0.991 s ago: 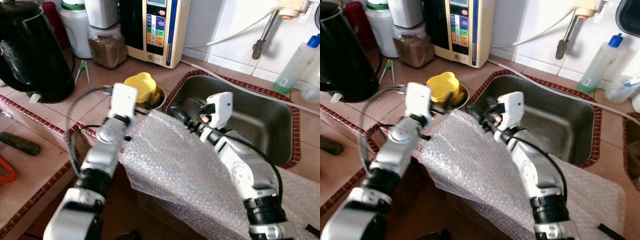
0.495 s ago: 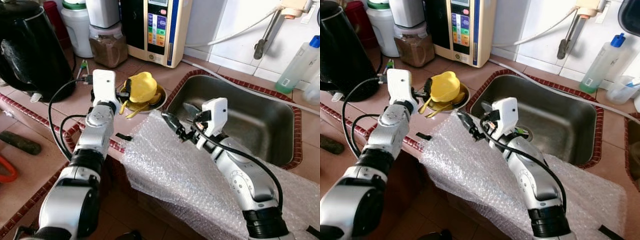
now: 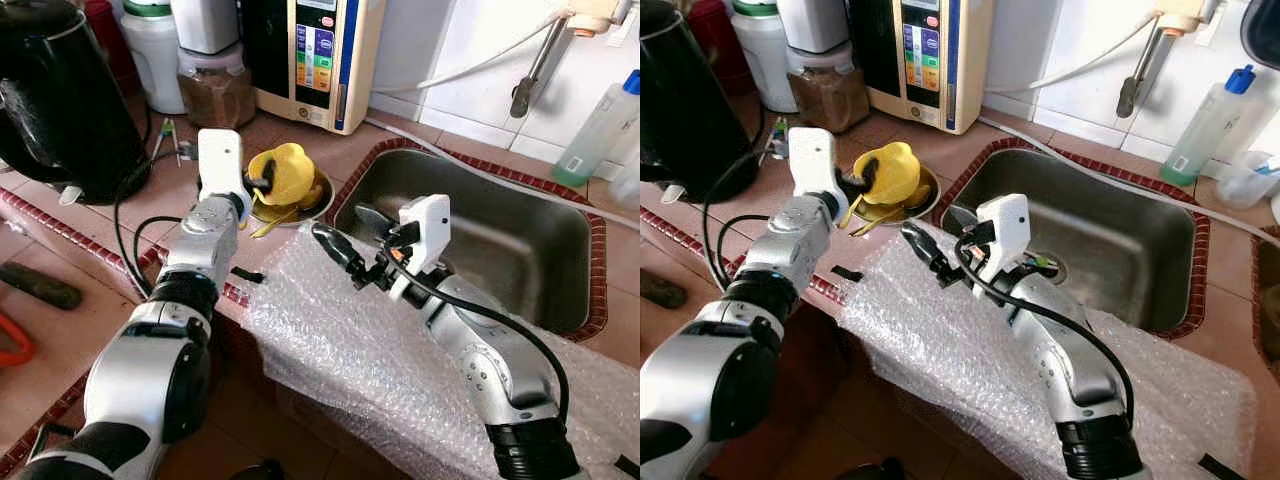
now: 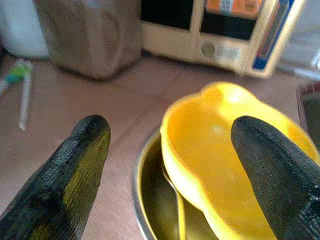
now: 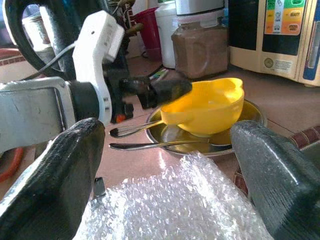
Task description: Kitchen organization
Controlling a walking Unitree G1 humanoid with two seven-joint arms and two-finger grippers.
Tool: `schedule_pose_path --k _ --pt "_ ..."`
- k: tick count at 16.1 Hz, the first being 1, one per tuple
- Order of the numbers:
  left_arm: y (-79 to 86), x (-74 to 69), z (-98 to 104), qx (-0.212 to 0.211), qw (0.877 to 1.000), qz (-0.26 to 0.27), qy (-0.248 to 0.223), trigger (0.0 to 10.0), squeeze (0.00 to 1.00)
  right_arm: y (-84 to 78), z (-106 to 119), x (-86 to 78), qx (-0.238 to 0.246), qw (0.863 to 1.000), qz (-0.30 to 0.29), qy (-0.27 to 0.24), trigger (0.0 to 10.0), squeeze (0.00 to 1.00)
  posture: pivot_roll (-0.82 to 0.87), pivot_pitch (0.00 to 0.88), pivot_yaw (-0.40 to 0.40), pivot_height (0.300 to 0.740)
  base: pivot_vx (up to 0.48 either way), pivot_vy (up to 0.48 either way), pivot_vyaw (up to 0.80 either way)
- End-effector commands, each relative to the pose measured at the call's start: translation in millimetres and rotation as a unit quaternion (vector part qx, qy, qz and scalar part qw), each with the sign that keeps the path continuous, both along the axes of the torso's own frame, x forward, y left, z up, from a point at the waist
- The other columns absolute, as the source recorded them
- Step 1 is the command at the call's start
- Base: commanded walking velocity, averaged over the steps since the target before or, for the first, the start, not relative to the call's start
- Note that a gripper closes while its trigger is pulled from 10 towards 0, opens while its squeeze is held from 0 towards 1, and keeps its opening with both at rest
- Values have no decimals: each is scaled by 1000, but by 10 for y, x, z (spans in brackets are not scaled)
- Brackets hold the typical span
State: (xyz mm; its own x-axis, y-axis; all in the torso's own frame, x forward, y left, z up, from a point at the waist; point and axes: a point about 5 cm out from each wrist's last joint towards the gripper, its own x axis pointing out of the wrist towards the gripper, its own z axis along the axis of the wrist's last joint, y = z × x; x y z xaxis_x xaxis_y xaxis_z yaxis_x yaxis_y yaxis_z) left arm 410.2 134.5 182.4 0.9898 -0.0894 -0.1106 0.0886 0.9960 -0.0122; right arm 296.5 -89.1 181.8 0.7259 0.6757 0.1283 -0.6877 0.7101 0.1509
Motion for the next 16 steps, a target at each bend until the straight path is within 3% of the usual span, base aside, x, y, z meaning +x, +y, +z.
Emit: schedule_pose_path --k 1,6,7,8,12,16 --pt "-62 7 -21 -3 1000 -15 22 10000 0 -11 64 -21 2 1000 3 -11 10000 0 -119 72 15 740 0 0 0" --pt "-88 20 -1 -38 998 -29 34 10000 0 -8 74 -13 -2 1000 8 -13 10000 0 -123 69 10 740 0 0 0" --pt "-87 24 6 -42 998 -30 37 4235 0 -12 74 -9 -3 1000 8 -13 10000 0 -124 68 10 740 0 0 0" --pt "-71 25 -1 -47 998 -30 43 0 0 -17 72 -5 -4 1000 7 -13 10000 0 -125 66 11 740 0 0 0" --pt "-41 0 -96 -67 994 -38 75 0 0 -16 60 -6 -6 1000 12 -10 10000 0 -125 62 11 740 0 0 0" --pt "-22 -7 -120 -75 993 -39 79 0 0 -26 63 -3 -6 1000 16 -10 10000 0 -125 59 8 740 0 0 0"
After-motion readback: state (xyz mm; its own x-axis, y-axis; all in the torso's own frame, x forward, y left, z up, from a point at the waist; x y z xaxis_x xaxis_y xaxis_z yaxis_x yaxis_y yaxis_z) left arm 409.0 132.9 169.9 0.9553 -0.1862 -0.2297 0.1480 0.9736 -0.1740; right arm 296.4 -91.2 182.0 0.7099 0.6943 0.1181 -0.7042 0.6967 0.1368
